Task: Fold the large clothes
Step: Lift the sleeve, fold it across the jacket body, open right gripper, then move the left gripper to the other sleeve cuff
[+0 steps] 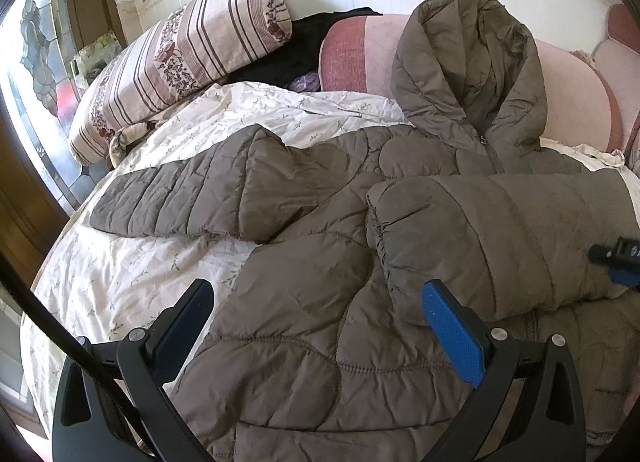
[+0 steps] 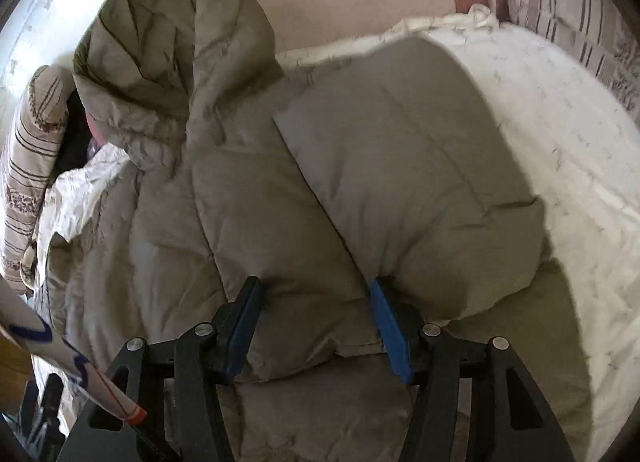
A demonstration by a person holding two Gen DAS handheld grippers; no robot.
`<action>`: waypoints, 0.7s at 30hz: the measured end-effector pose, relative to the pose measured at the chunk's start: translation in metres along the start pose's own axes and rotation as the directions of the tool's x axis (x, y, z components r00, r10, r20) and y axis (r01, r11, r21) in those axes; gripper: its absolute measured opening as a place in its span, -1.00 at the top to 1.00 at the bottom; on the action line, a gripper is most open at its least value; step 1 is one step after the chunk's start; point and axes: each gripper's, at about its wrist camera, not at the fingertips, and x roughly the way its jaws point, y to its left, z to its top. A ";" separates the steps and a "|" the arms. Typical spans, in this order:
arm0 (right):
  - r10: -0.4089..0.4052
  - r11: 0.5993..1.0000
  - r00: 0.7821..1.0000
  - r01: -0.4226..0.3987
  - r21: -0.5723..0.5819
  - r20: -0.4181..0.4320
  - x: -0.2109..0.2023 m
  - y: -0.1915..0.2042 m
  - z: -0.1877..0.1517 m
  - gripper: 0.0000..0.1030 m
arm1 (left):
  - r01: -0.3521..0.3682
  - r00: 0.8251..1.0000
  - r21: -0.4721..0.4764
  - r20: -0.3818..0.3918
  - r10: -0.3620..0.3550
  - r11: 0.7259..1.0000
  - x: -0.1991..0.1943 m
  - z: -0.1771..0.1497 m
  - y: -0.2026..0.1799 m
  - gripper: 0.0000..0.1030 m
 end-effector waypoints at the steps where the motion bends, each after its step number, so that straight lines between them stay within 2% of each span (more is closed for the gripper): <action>1: -0.004 1.000 1.000 0.004 -0.010 0.001 0.000 0.001 0.001 -0.18 | 0.002 1.000 0.001 -0.002 -0.002 1.000 0.000 0.000 0.000 -1.00; 5: 0.032 0.999 0.999 -0.031 -0.025 0.038 -0.024 0.009 0.005 -0.18 | 0.007 1.000 0.000 0.001 -0.007 1.000 0.000 0.001 0.002 -1.00; 9: 0.033 0.996 0.993 -0.022 -0.092 0.115 -0.055 0.032 0.000 -0.18 | 0.017 1.000 -0.008 0.000 -0.017 1.000 -0.001 0.001 0.003 -1.00; 11: 0.073 0.994 0.990 -0.062 -0.088 0.125 -0.069 0.035 -0.005 -0.18 | 0.022 1.000 -0.012 -0.001 -0.022 1.000 -0.003 0.002 0.004 -1.00; 15: 0.091 0.993 0.987 -0.081 -0.082 0.133 -0.088 0.037 -0.028 -0.18 | 0.031 1.000 -0.019 -0.003 -0.031 0.999 -0.004 0.003 0.007 -1.00; 21: 0.077 0.995 0.989 -0.069 -0.067 0.128 -0.105 0.033 -0.069 -0.18 | 0.062 0.997 0.008 -0.056 -0.061 0.998 0.003 -0.004 0.001 -1.00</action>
